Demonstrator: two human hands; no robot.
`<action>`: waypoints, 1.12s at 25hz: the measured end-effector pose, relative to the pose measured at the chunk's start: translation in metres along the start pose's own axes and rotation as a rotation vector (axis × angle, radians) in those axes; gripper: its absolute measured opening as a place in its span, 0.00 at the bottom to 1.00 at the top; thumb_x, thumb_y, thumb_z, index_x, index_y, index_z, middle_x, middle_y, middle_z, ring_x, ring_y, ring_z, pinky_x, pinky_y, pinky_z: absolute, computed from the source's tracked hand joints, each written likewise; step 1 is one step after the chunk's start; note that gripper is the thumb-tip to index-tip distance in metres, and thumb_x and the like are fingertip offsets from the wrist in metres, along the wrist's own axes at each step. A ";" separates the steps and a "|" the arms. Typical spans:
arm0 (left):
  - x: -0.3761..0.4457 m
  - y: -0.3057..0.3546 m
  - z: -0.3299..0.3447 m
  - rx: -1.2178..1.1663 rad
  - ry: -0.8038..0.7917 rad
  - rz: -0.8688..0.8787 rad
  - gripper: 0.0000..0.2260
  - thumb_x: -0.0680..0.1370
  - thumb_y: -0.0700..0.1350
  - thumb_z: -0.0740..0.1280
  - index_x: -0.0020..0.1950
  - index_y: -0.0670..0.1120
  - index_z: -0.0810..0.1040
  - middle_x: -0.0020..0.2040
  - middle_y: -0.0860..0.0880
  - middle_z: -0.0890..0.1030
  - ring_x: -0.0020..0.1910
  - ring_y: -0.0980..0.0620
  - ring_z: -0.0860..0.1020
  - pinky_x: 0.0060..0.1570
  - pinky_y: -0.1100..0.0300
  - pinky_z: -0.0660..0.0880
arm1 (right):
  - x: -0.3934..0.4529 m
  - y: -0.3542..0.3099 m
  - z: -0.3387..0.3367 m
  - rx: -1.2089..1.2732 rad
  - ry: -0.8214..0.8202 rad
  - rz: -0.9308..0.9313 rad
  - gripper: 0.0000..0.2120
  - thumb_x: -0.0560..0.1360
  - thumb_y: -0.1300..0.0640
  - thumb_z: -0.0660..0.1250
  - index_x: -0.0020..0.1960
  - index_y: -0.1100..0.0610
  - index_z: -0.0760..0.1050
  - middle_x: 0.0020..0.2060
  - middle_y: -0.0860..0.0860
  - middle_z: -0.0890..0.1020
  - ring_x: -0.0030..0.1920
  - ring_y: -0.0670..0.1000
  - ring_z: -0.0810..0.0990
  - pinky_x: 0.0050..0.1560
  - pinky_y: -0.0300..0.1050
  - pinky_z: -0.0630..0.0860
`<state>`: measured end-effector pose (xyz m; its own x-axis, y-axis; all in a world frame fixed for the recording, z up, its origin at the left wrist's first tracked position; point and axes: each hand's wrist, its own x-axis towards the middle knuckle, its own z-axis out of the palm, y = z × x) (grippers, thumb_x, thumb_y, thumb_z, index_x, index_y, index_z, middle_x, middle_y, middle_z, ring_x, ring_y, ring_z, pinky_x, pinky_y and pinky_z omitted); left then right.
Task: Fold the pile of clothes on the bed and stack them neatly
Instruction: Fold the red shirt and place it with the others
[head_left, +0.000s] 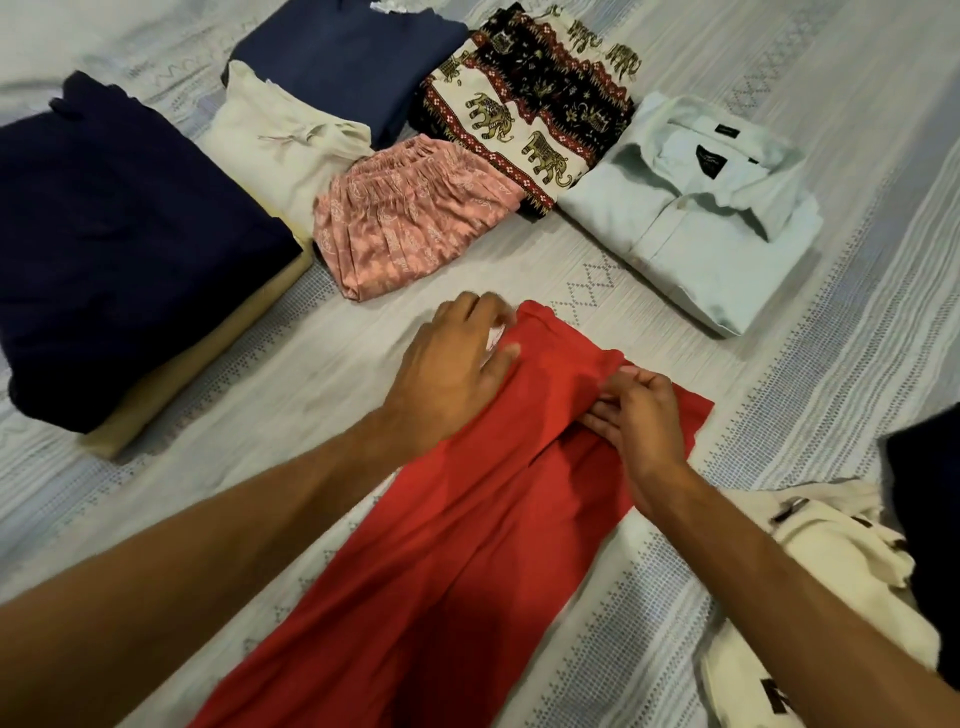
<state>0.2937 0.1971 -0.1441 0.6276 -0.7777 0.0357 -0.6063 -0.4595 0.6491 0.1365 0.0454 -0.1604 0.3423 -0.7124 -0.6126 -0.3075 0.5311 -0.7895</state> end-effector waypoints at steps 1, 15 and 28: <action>-0.030 0.004 -0.009 0.025 -0.017 0.020 0.06 0.82 0.53 0.66 0.56 0.54 0.76 0.51 0.57 0.77 0.51 0.54 0.76 0.52 0.51 0.76 | -0.013 0.005 -0.001 0.019 -0.013 -0.003 0.13 0.77 0.66 0.66 0.60 0.58 0.73 0.43 0.54 0.82 0.40 0.51 0.84 0.53 0.54 0.85; -0.256 -0.003 0.025 0.426 -0.100 0.023 0.03 0.76 0.48 0.66 0.44 0.51 0.77 0.36 0.52 0.78 0.32 0.50 0.79 0.29 0.59 0.76 | -0.061 0.049 0.016 -0.299 -0.080 0.081 0.12 0.73 0.59 0.80 0.37 0.57 0.77 0.35 0.60 0.84 0.29 0.49 0.83 0.27 0.39 0.78; -0.408 -0.061 -0.038 0.471 -0.205 -0.119 0.27 0.73 0.45 0.59 0.73 0.58 0.73 0.74 0.53 0.76 0.73 0.49 0.72 0.69 0.51 0.63 | -0.249 0.172 -0.038 -1.524 -1.028 -1.051 0.34 0.71 0.44 0.65 0.77 0.44 0.64 0.64 0.51 0.73 0.58 0.53 0.76 0.57 0.49 0.78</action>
<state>0.0935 0.5588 -0.1690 0.6258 -0.7545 -0.1980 -0.7198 -0.6564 0.2262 -0.0354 0.2961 -0.1420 0.9088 0.3056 -0.2841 0.1559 -0.8802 -0.4482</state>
